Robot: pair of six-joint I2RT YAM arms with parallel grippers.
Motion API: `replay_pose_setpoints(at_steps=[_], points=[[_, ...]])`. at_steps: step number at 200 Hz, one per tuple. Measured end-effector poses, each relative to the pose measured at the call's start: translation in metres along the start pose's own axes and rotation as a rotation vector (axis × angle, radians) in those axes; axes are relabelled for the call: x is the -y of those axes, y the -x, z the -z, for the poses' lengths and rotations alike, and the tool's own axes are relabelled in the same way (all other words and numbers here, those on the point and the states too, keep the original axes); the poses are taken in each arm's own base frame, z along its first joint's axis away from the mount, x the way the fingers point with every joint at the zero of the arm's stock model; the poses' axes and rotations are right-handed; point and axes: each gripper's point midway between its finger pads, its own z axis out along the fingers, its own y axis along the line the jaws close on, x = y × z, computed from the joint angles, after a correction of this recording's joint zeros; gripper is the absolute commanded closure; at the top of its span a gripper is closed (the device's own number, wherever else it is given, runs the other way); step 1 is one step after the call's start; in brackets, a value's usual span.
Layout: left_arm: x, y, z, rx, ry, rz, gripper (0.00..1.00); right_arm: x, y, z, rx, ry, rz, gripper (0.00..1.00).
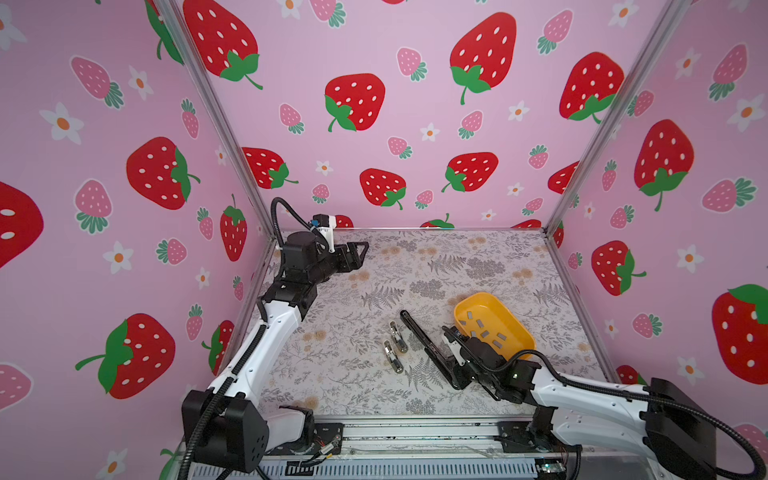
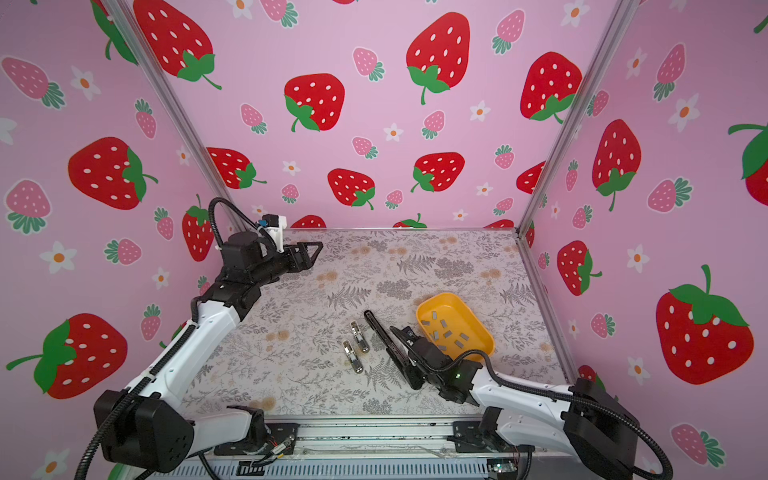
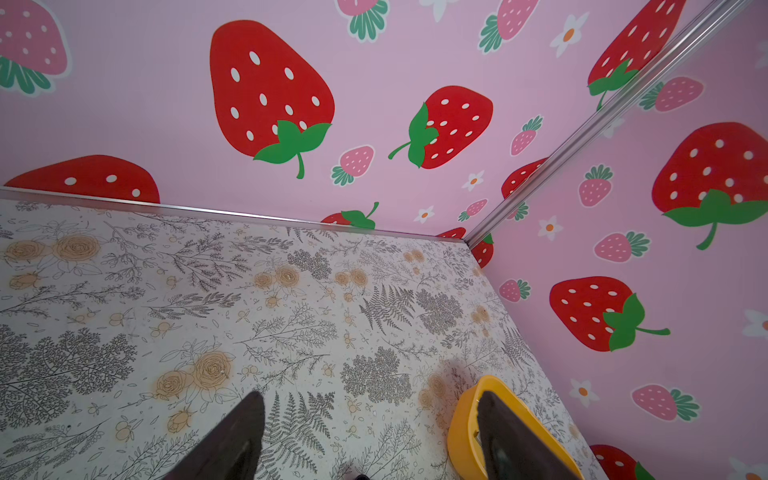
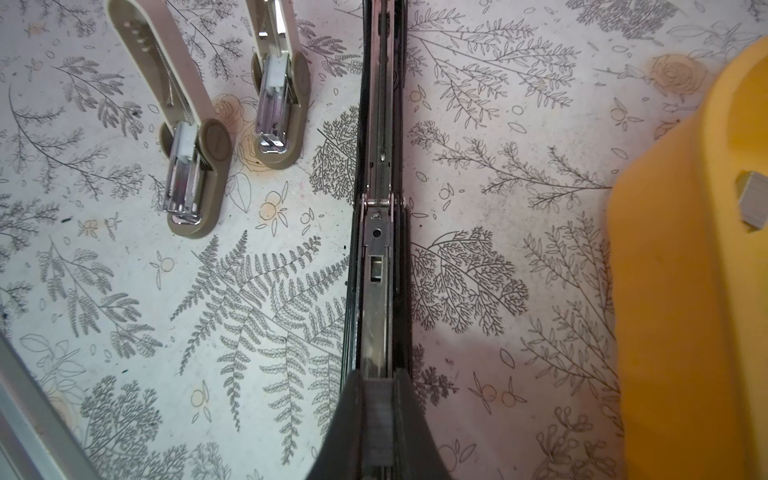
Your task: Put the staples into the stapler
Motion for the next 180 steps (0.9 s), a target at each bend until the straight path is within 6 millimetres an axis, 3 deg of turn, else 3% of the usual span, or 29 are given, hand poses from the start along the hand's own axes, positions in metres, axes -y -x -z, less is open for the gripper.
replay_pose_setpoints(at_steps=[45,180], points=[[-0.002,0.001,0.001,0.003,0.004,0.002,0.18,-0.005,0.012,0.006,0.051,0.025,0.007,0.89],[-0.002,0.003,0.001,0.009,0.002,0.003,0.19,-0.002,-0.001,-0.006,-0.008,0.007,0.017,0.89]])
